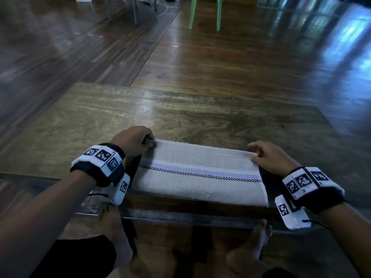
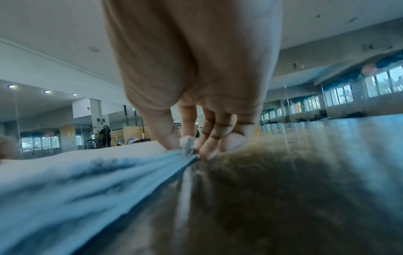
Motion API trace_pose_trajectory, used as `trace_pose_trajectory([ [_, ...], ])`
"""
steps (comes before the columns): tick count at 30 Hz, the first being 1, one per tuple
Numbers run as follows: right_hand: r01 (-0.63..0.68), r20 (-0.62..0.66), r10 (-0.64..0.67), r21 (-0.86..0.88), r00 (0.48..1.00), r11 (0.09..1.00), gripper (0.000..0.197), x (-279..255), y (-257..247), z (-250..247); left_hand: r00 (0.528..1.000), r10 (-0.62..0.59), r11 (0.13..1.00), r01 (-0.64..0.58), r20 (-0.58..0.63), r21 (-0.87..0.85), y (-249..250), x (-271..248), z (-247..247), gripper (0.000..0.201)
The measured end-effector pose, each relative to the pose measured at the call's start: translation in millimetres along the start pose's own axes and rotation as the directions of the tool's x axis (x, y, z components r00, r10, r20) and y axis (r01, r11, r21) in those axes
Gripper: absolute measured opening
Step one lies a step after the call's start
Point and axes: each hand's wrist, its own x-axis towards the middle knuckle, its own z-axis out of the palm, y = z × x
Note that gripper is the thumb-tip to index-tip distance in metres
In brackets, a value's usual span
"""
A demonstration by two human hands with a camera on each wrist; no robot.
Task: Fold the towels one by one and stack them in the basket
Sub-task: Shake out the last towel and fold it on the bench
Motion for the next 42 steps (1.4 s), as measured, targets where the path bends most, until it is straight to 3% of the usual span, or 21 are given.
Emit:
trace_pose_trajectory([
  [3,0.023,0.039,-0.018,-0.137,0.999,0.990,0.031,3,1,-2,0.999,-0.034,0.999,0.034,0.041,0.008,4,2,-4,0.018],
  [6,0.018,0.019,-0.016,-0.158,1.000,0.987,0.008,-3,-5,-5,0.995,-0.055,0.997,0.050,0.084,0.065,12,2,-10,0.020],
  [7,0.022,0.006,-0.022,-0.140,1.000,0.990,0.010,-5,-8,-8,0.996,-0.041,0.994,0.033,0.083,0.101,15,2,-13,0.017],
  [9,0.047,-0.082,-0.050,-0.042,0.995,0.998,0.012,-10,-18,-18,1.000,0.010,0.992,-0.011,0.005,0.129,22,-1,-22,0.014],
  [10,0.083,-0.185,-0.081,0.007,0.979,0.996,0.012,-12,-24,-25,0.993,0.051,0.992,-0.039,-0.102,0.119,24,-3,-28,0.014],
  [12,0.189,-0.457,-0.145,0.053,0.878,0.980,0.013,-17,-31,-42,0.912,0.137,0.990,-0.108,-0.386,0.095,26,-7,-42,0.017],
  [14,0.298,-0.658,-0.211,0.022,0.723,0.954,0.014,-22,-33,-59,0.774,0.193,0.981,-0.152,-0.604,0.118,29,-13,-58,0.018],
  [16,0.371,-0.723,-0.288,-0.047,0.627,0.927,0.016,-28,-31,-69,0.672,0.235,0.972,-0.163,-0.702,0.169,32,-21,-67,0.018],
  [18,0.404,-0.721,-0.356,-0.114,0.595,0.907,0.019,-34,-25,-70,0.648,0.267,0.964,-0.175,-0.713,0.203,33,-29,-67,0.015],
  [19,0.409,-0.703,-0.378,-0.135,0.602,0.902,0.020,-36,-21,-67,0.668,0.286,0.958,-0.191,-0.687,0.213,32,-33,-64,0.015],
  [20,0.415,-0.667,-0.396,-0.141,0.631,0.899,0.021,-38,-16,-61,0.718,0.301,0.953,-0.213,-0.628,0.214,30,-36,-59,0.014],
  [21,0.417,-0.602,-0.414,-0.144,0.682,0.897,0.024,-40,-10,-55,0.799,0.300,0.953,-0.227,-0.522,0.202,27,-39,-53,0.013],
  [23,0.378,-0.348,-0.408,-0.155,0.844,0.913,0.030,-43,3,-41,0.961,0.221,0.967,-0.194,-0.165,0.165,21,-43,-41,0.015],
  [24,0.308,-0.175,-0.338,-0.176,0.925,0.935,0.028,-45,6,-35,0.988,0.150,0.976,-0.152,0.028,0.153,20,-45,-35,0.018],
  [25,0.236,-0.026,-0.247,-0.211,0.969,0.948,0.024,-49,8,-30,0.983,0.100,0.981,-0.123,0.155,0.149,20,-48,-29,0.021],
  [26,0.192,0.052,-0.185,-0.237,0.981,0.953,0.020,-52,9,-26,0.976,0.087,0.983,-0.117,0.201,0.143,20,-49,-24,0.022],
  [29,0.169,0.007,-0.171,-0.200,0.985,0.965,0.007,-58,5,-19,0.984,0.142,0.981,-0.155,0.106,0.119,25,-52,-16,0.024],
  [31,0.189,-0.029,-0.199,-0.196,0.980,0.962,0.017,-58,2,-12,0.980,0.190,0.976,-0.196,0.062,0.097,32,-52,-11,0.027],
  [35,0.224,0.032,-0.223,-0.247,0.974,0.943,0.038,-56,-8,5,0.966,0.198,0.968,-0.219,0.168,0.119,46,-52,2,0.032],
  [38,0.227,0.043,-0.225,-0.322,0.973,0.919,0.031,-55,-14,2,0.973,0.177,0.974,-0.195,0.151,0.115,50,-51,5,0.028],
  [42,0.135,0.088,-0.113,-0.325,0.990,0.936,0.024,-53,-24,-15,0.971,0.165,0.985,-0.169,0.172,0.012,54,-59,6,0.023],
])
